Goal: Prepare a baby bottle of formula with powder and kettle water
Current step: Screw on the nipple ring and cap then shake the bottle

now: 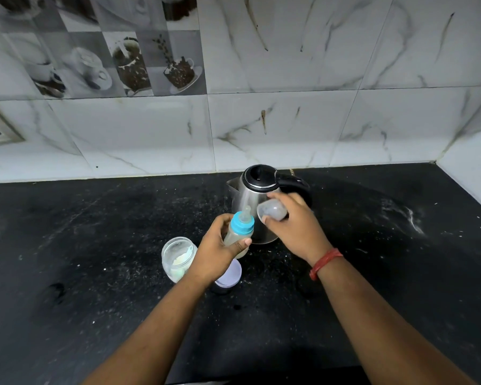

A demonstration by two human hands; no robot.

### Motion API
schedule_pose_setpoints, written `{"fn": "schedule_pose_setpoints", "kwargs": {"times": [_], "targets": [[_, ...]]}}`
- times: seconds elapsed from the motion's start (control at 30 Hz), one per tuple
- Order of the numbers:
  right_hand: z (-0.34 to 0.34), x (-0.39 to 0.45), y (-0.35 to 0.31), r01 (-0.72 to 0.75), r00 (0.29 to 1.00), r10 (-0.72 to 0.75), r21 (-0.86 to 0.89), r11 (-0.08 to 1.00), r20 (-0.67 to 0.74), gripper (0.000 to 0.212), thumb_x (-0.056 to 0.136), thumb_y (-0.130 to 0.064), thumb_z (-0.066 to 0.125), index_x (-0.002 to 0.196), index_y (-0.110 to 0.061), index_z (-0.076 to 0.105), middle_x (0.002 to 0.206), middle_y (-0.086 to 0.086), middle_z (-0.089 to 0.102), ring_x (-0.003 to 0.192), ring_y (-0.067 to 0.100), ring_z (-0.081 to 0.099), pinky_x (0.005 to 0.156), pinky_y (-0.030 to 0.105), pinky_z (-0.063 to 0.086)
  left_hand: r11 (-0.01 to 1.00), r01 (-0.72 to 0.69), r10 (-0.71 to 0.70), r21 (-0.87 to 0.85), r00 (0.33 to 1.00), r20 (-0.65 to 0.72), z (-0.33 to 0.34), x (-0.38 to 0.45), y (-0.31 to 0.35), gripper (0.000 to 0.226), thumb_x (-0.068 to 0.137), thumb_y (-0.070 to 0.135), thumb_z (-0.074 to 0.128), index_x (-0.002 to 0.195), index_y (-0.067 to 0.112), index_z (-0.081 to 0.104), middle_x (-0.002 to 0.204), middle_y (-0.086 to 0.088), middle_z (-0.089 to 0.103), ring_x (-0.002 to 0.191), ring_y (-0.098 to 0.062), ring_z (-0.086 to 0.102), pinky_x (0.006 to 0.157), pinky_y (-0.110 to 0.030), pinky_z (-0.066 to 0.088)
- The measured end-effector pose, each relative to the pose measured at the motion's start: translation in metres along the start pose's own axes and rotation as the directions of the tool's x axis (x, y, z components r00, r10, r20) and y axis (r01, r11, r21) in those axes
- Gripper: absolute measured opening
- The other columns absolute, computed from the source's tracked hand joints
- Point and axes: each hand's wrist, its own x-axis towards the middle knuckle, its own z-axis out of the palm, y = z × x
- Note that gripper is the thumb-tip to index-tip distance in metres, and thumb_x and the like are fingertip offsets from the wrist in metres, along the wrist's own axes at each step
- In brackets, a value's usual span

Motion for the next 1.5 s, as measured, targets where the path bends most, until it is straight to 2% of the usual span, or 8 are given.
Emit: {"fn": "schedule_pose_setpoints", "kwargs": {"times": [0.13,0.37,0.77,0.93,1.03,1.2,1.37,1.5], "targets": [[-0.012,0.004,-0.039,0.141,0.989,-0.141,-0.016,0.990,0.040,0.062,0.089,-0.020,0.073,0.146,-0.028,0.051,0.123,-0.005,0.043,0.115,0.012,0.052,0.105,0.030,0.047,1.000,-0.008,0.008,-0.009,1.000,0.009,-0.001,-0.001,0.007,0.054,0.081,0.029,0.085,0.126,0.031,0.056,0.121,0.010,0.069,0.115,-0.012,0.065,0.106,-0.043,0.051],[-0.005,0.003,-0.059,0.298,0.944,-0.219,-0.347,0.889,0.248,0.061,0.083,-0.025,0.073,0.137,-0.022,0.045,0.140,-0.001,0.050,0.125,0.023,0.050,0.101,0.042,0.048,0.999,-0.048,0.048,0.008,0.999,0.003,-0.006,-0.001,0.017,0.052,0.077,0.032,0.085,0.122,0.030,0.059,0.113,0.009,0.071,0.107,-0.016,0.067,0.095,-0.041,0.055],[0.017,-0.006,-0.052,0.270,0.963,-0.268,-0.099,0.958,0.036,0.066,0.090,-0.013,0.072,0.149,-0.026,0.046,0.146,-0.001,0.052,0.134,0.018,0.044,0.116,0.028,0.033,0.993,-0.101,0.108,0.067,0.988,-0.108,-0.012,0.003,0.039,0.047,0.082,0.020,0.085,0.122,0.028,0.062,0.108,0.014,0.071,0.098,-0.002,0.066,0.084,-0.020,0.052],[-0.014,0.000,-0.045,0.207,0.896,-0.261,0.182,0.961,0.360,0.085,0.095,-0.001,0.061,0.156,-0.049,0.026,0.156,-0.016,0.039,0.128,0.011,0.057,0.107,0.028,0.049,0.995,-0.095,0.094,0.025,0.995,0.026,-0.020,0.002,0.043,0.047,0.084,0.028,0.084,0.125,0.025,0.063,0.112,0.009,0.074,0.103,-0.007,0.068,0.091,-0.027,0.055],[-0.031,0.001,-0.047,0.186,0.851,-0.256,0.192,0.964,0.460,0.098,0.090,0.010,0.054,0.156,-0.053,0.017,0.155,-0.009,0.042,0.127,0.002,0.057,0.105,0.023,0.050,0.997,-0.073,0.075,-0.036,0.995,0.061,-0.027,0.007,0.049,0.043,0.083,0.025,0.084,0.121,0.030,0.065,0.114,0.006,0.075,0.108,-0.015,0.071,0.098,-0.036,0.056],[-0.020,-0.002,-0.049,0.174,0.895,-0.228,0.171,0.970,0.383,0.112,0.086,-0.001,0.071,0.151,-0.063,0.004,0.136,0.000,0.056,0.109,0.014,0.070,0.095,0.035,0.059,0.992,-0.081,0.091,-0.096,0.990,0.112,-0.024,0.009,0.064,0.048,0.082,0.032,0.084,0.125,0.021,0.067,0.118,-0.001,0.075,0.111,-0.019,0.071,0.101,-0.040,0.056],[-0.003,-0.005,-0.047,0.253,0.952,-0.255,0.033,0.967,0.169,0.107,0.082,-0.019,0.082,0.150,-0.048,0.006,0.114,-0.005,0.061,0.091,0.004,0.066,0.079,0.015,0.051,0.995,-0.097,0.099,-0.032,0.991,0.085,-0.018,0.009,0.068,0.049,0.082,0.045,0.081,0.127,0.027,0.069,0.120,-0.002,0.065,0.112,-0.015,0.066,0.103,-0.044,0.053],[0.000,-0.009,-0.047,0.245,0.965,-0.250,0.062,0.967,0.079,0.098,0.082,-0.023,0.082,0.149,-0.047,0.014,0.112,0.001,0.065,0.089,0.009,0.067,0.077,0.024,0.056,0.995,-0.101,0.101,-0.006,0.990,0.095,-0.021,0.008,0.074,0.050,0.082,0.045,0.076,0.128,0.025,0.070,0.121,0.002,0.062,0.113,-0.015,0.064,0.105,-0.045,0.052]]}}
